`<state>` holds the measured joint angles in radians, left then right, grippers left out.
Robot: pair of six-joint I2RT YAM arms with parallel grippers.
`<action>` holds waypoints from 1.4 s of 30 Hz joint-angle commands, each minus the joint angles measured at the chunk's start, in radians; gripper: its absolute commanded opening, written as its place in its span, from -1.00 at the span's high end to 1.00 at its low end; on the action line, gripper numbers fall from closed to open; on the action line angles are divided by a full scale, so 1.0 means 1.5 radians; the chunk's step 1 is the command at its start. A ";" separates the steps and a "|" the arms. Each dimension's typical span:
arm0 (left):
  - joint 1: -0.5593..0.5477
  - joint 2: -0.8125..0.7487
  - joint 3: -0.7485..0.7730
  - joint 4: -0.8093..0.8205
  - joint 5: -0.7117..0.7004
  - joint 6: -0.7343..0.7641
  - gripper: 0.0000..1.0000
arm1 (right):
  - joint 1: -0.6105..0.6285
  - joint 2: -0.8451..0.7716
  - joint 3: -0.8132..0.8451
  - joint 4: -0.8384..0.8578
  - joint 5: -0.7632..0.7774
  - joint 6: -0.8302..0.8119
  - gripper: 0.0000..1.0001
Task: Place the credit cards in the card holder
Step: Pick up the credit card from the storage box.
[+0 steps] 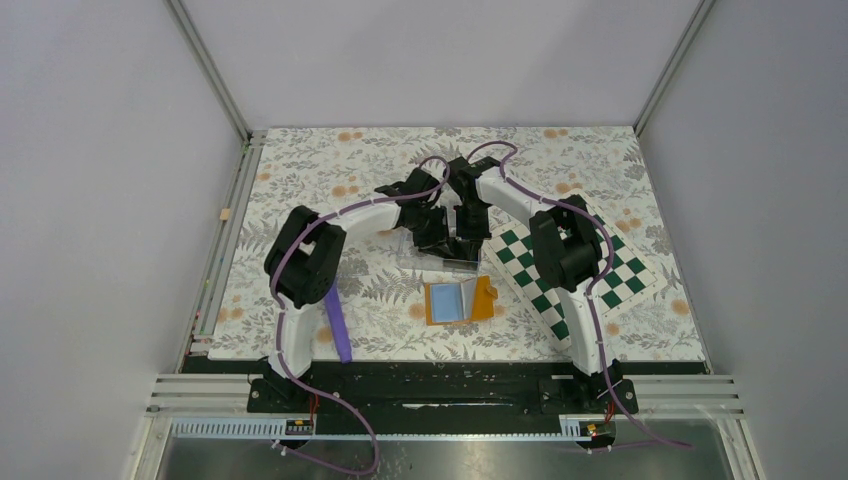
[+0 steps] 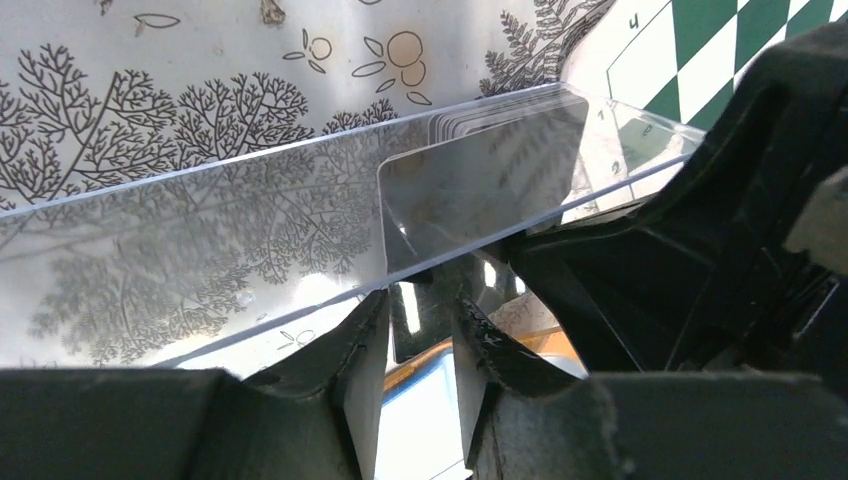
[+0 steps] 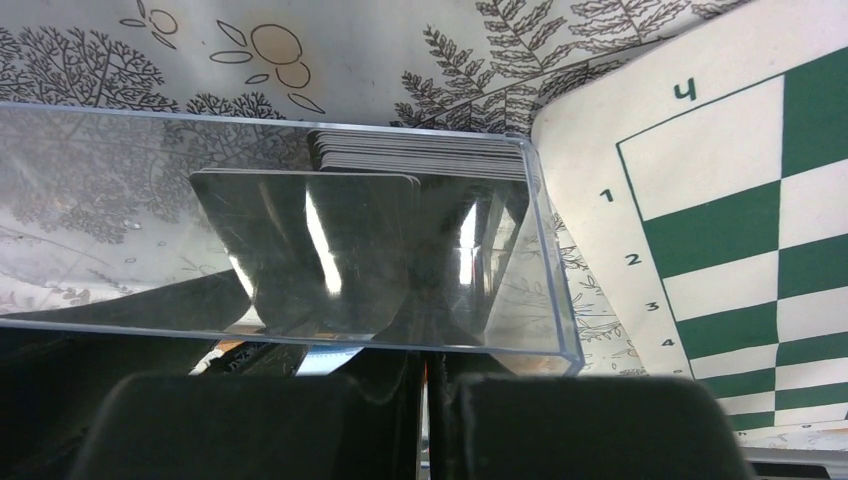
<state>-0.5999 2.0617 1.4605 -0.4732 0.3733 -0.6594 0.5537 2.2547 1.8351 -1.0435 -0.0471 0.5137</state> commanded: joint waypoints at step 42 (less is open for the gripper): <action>-0.018 0.003 0.044 -0.068 -0.078 0.039 0.06 | -0.019 -0.092 -0.035 0.055 -0.035 0.009 0.79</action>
<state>-0.6479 2.0850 1.5772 -0.6010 0.2562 -0.5777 0.5327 2.1609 1.7805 -0.9913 -0.0555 0.5182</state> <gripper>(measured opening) 0.494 0.043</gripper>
